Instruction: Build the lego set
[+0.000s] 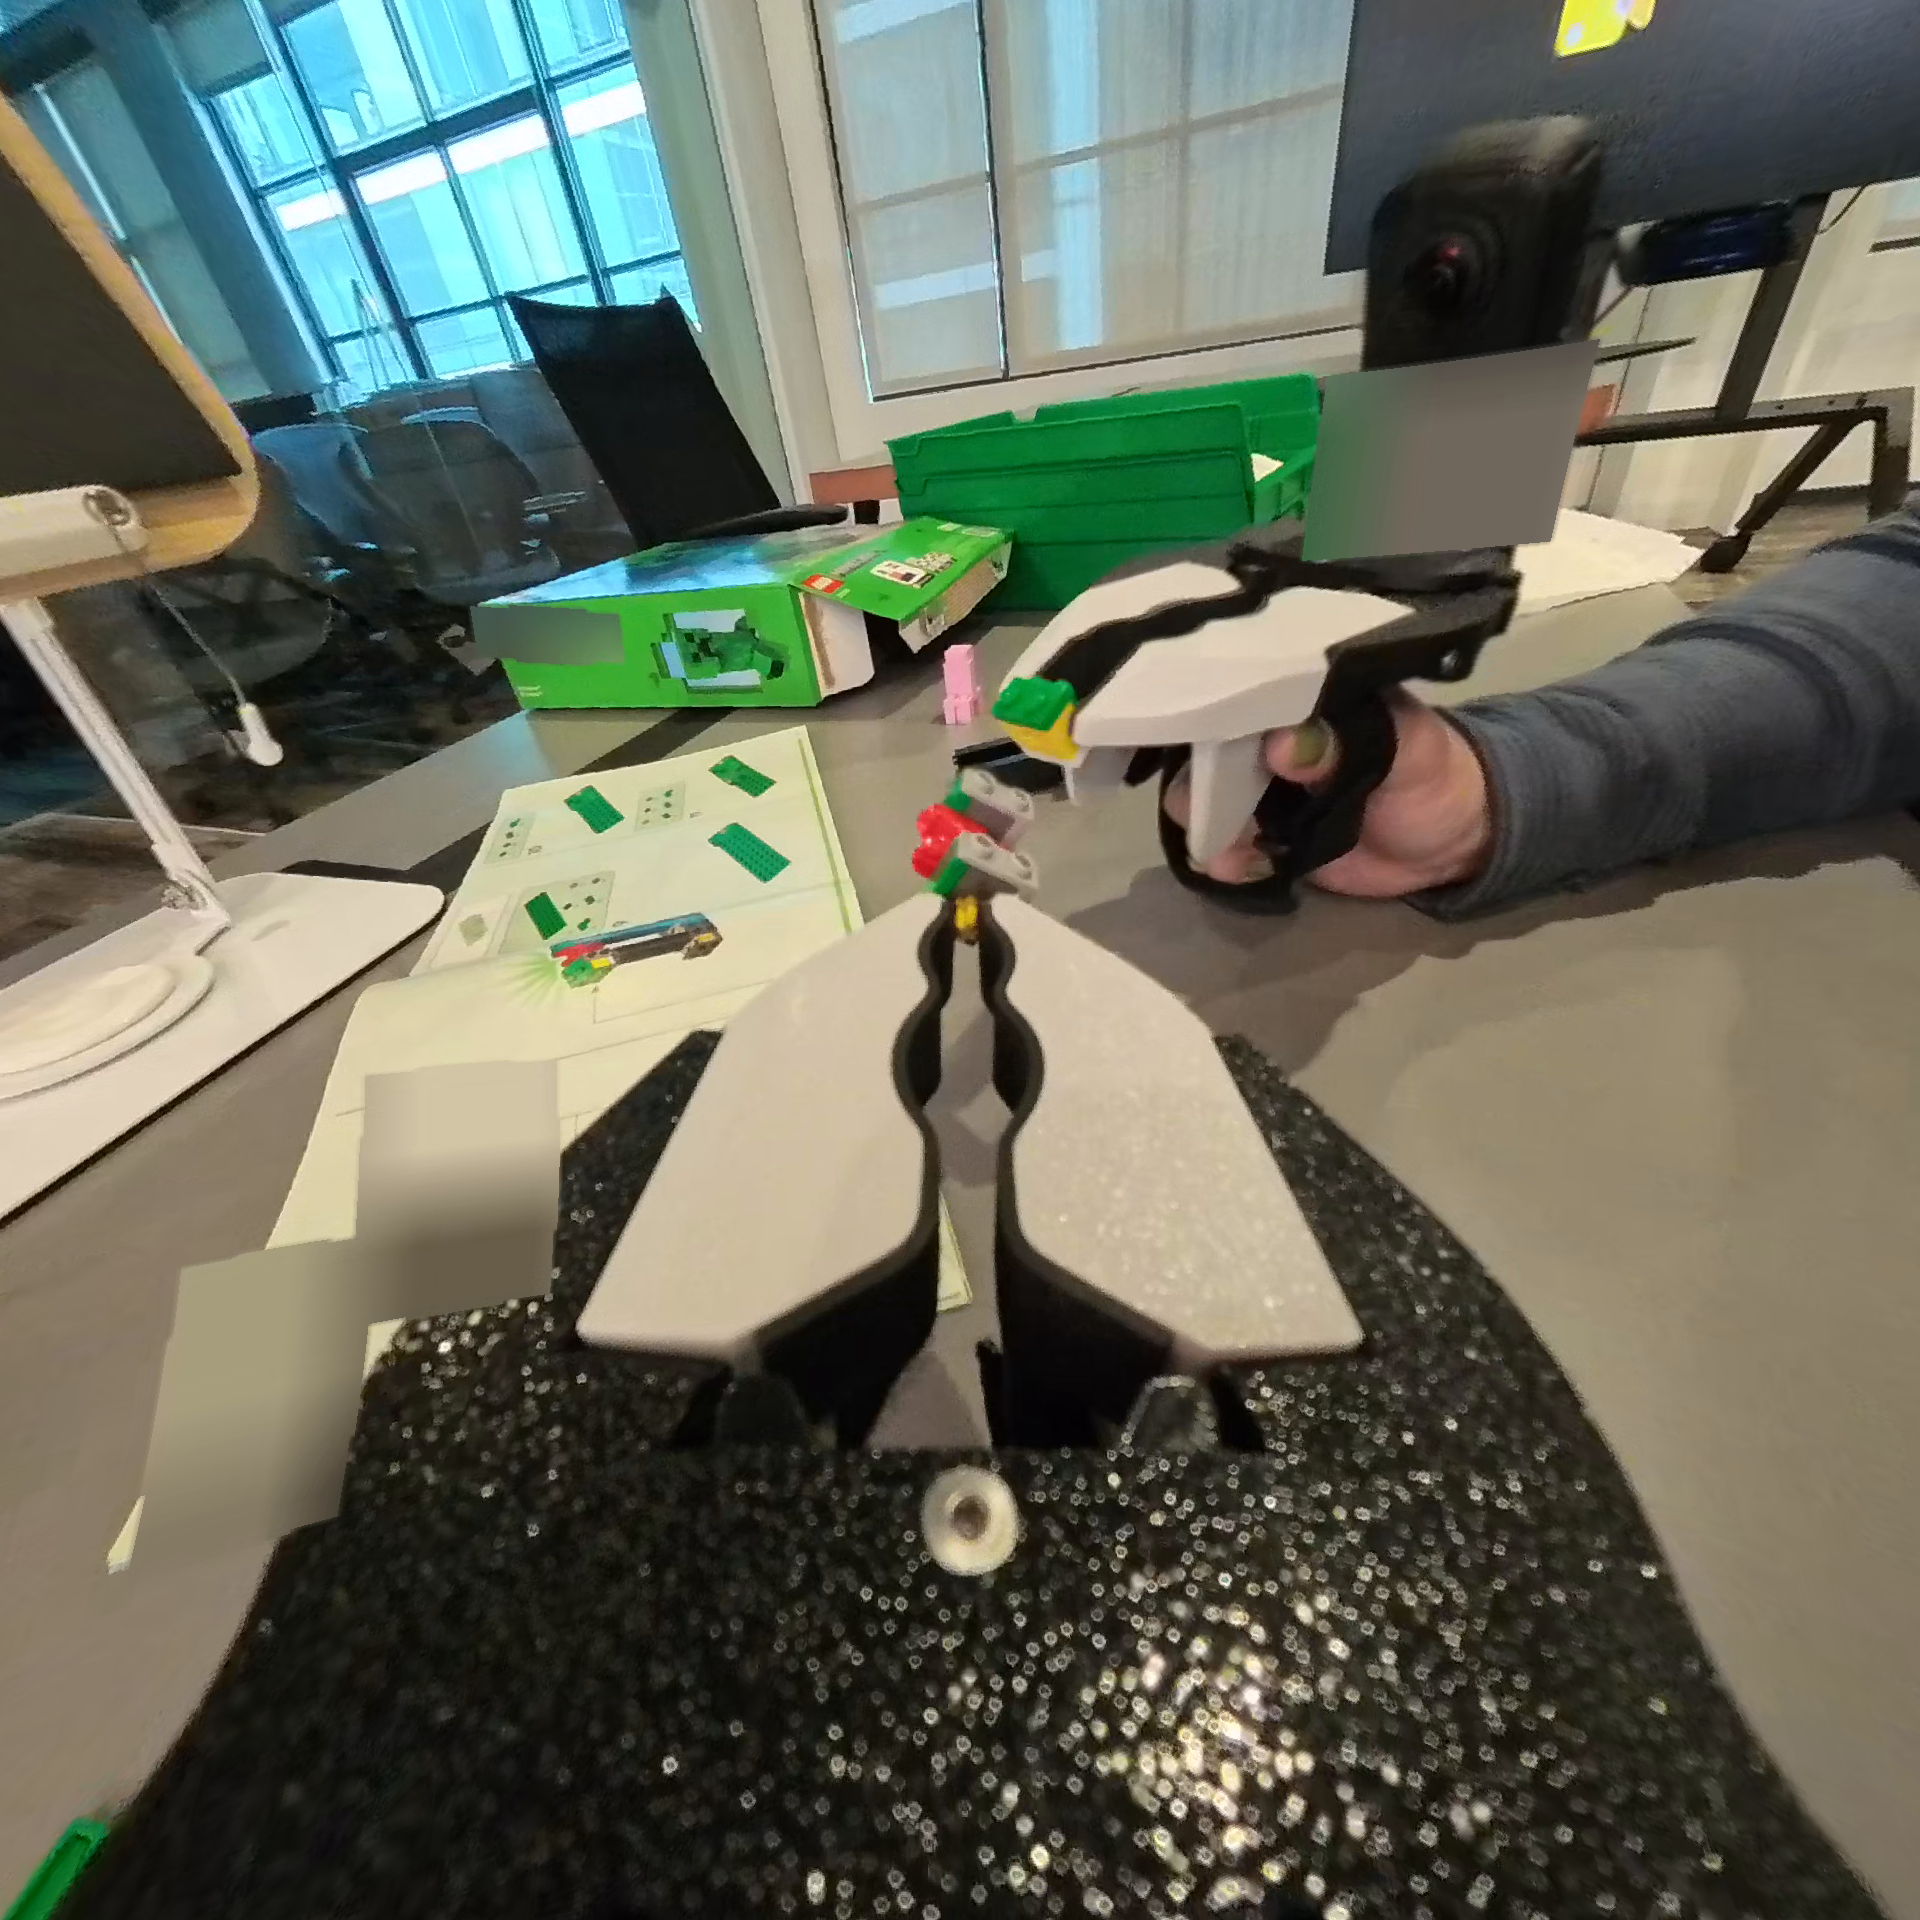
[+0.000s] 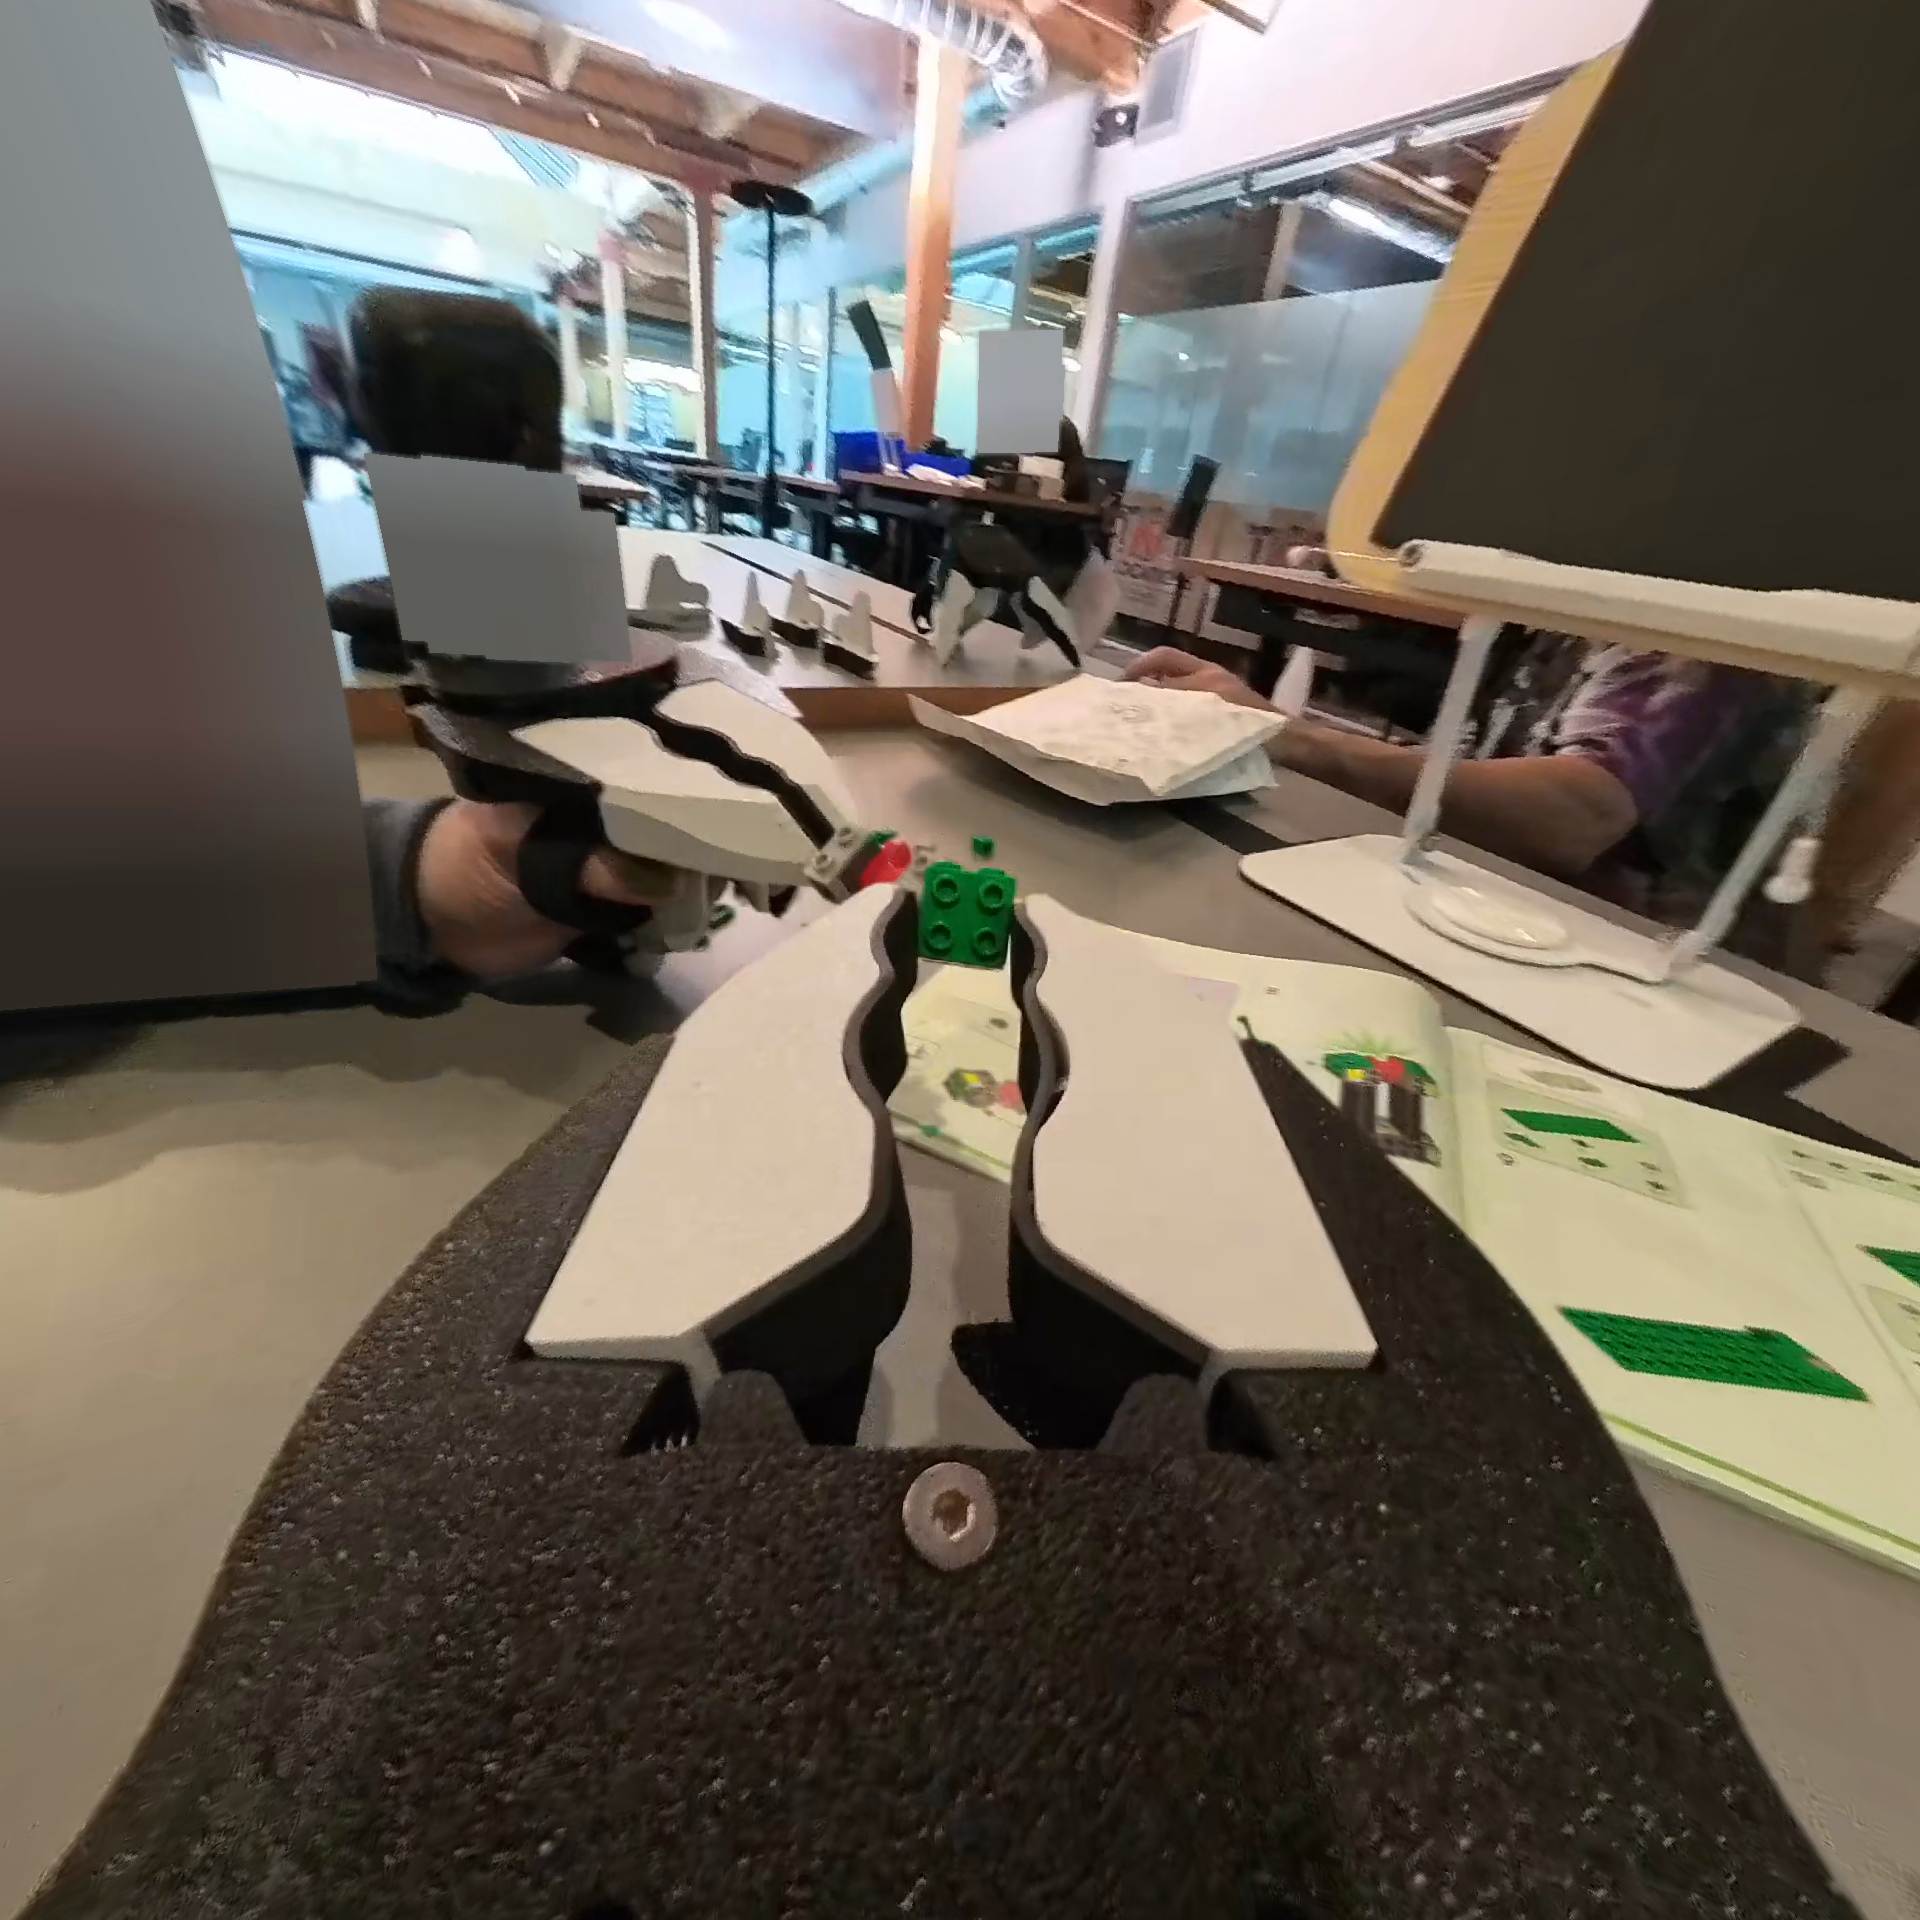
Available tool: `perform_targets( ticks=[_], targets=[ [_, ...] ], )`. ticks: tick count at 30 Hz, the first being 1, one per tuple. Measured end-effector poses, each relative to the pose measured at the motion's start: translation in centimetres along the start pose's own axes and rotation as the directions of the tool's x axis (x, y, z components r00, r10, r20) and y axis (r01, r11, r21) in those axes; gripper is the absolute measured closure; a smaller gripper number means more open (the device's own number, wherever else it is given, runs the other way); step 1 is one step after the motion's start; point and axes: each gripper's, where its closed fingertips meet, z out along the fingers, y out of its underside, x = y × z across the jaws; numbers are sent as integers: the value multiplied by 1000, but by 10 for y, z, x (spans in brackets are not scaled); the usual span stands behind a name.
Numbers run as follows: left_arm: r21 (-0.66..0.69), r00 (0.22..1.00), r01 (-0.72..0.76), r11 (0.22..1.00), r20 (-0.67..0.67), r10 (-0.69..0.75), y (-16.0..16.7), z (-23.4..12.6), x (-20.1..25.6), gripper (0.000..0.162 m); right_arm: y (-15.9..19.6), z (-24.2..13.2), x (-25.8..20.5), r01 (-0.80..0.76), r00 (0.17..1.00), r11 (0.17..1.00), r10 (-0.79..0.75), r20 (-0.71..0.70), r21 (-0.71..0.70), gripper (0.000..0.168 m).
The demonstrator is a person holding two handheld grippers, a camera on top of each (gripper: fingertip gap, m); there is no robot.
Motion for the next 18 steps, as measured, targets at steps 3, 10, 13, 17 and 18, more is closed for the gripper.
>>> perform_targets(
  ticks=[3, 10, 13, 17, 18],
  targets=[
    [-3, 1000, -22, 1000, -17, 22, 0, 1, 4, 158, 1, 1, -5, -64, 995, 998, 63, 72, 9, 152],
    [20, 997, -38, 999, -70, 39, -3, 2, 13, 158, 1, 1, -7, -191, 967, 981, 186, 173, 12, 152],
    [30, 995, -49, 998, -84, 51, -4, 2, 16, 158, -1, -1, -6, -256, 945, 966, 245, 214, 24, 152],
    [44, 995, -56, 997, -84, 59, -7, 0, 17, 158, -2, -3, -7, -302, 924, 953, 288, 252, 17, 152],
    [44, 995, -56, 997, -79, 59, -7, 0, 16, 158, -2, -3, -6, -303, 925, 953, 289, 248, 19, 152]
  ],
)
